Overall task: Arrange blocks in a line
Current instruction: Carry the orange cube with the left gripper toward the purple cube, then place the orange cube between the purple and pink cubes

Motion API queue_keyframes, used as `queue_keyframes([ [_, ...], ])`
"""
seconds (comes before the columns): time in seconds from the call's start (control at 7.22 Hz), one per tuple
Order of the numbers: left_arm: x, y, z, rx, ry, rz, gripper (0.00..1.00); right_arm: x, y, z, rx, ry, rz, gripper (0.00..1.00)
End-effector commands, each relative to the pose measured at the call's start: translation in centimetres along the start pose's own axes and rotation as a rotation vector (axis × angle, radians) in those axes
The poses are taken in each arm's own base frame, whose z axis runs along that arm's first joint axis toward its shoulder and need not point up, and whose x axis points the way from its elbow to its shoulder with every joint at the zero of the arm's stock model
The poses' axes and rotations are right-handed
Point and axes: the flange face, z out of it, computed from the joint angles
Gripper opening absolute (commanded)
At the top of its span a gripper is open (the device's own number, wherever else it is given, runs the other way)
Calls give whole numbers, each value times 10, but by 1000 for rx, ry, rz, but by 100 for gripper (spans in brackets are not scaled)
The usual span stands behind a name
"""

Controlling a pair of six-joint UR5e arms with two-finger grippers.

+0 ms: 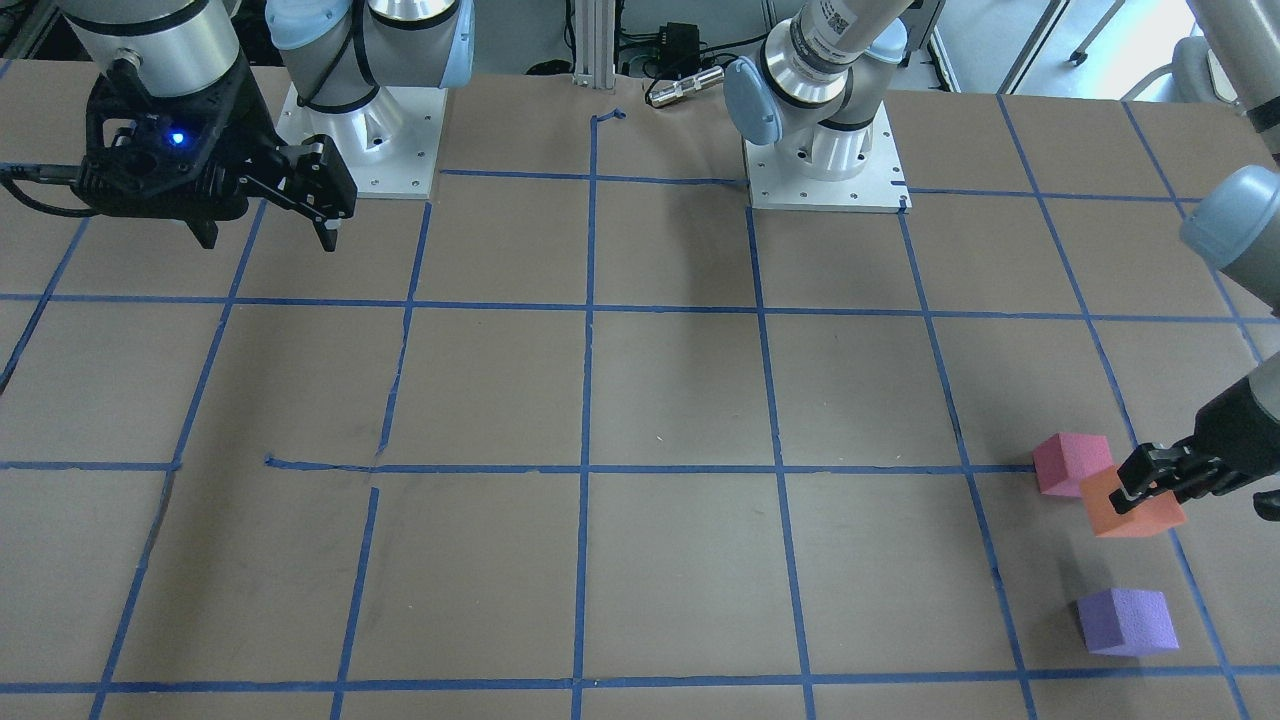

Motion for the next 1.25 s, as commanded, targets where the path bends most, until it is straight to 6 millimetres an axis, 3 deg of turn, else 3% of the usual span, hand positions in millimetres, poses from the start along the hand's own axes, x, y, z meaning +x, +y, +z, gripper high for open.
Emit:
queue_keyframes([
  [0.0,-19,0,16,1,-2,25,0,-3,28,14,30,-12,0,100],
  [0.55,-26,-11,49,30,36,23,0,-12,25,8,42,-101,-14,100],
  [0.83,-41,-6,58,21,40,27,0,-11,25,8,45,-96,-15,100],
  [1.11,-42,-1,73,-3,57,12,0,-10,29,1,50,-94,-14,100],
])
